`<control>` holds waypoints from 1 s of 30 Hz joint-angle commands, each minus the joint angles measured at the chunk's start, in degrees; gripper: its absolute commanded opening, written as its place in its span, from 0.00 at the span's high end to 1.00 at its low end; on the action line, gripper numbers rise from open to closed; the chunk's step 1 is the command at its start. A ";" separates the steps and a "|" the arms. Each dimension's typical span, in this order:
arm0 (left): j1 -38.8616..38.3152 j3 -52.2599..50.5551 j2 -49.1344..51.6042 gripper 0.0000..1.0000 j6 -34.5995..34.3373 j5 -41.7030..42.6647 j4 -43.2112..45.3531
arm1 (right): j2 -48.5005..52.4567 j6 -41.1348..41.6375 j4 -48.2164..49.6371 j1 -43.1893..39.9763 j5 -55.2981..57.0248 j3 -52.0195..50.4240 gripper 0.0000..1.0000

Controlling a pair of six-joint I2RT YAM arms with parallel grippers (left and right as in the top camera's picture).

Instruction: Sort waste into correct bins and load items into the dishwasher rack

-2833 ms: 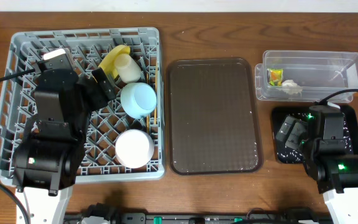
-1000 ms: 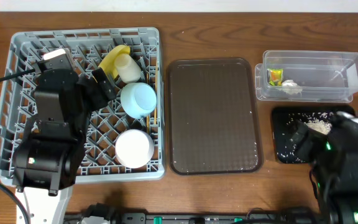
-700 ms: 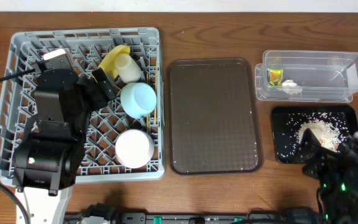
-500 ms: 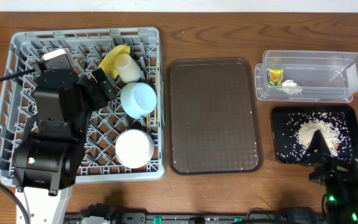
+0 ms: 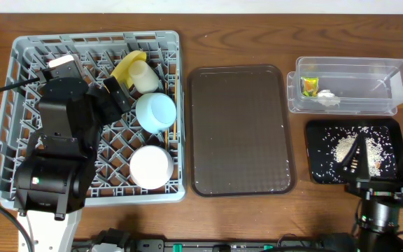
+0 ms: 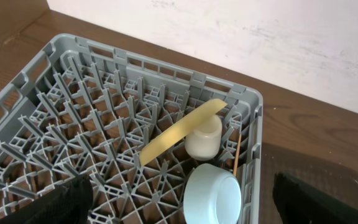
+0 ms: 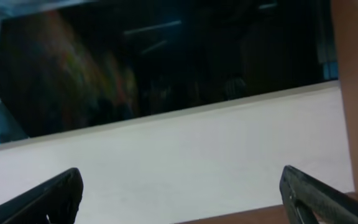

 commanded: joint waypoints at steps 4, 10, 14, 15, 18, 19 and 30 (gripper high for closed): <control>0.31 -0.20 0.13 0.06 -0.48 0.55 -0.02 | -3.34 -1.25 7.67 -0.26 -2.14 -10.05 0.01; 0.31 -0.20 0.13 0.06 -0.48 0.55 -0.02 | -3.32 -0.85 8.07 -0.26 -3.28 -16.31 0.01; 0.31 -0.20 0.13 0.06 -0.48 0.57 -0.02 | -3.32 -0.83 8.11 -0.26 -4.31 -20.87 0.01; 0.31 -0.20 0.13 0.06 -0.48 0.57 -0.02 | -3.32 -0.85 8.09 -0.26 -4.55 -21.84 0.01; 0.31 -0.20 0.13 0.06 -0.48 0.57 -0.02 | -3.34 -0.83 8.44 -0.26 -4.55 -24.00 0.01; 0.31 -0.20 0.13 0.06 -0.48 0.55 -0.02 | -3.34 -0.85 7.87 -0.26 -4.50 -24.04 0.01; 0.31 -0.20 0.13 0.06 -0.48 0.55 -0.02 | -3.34 -7.69 -3.63 -0.26 -4.48 -24.02 0.01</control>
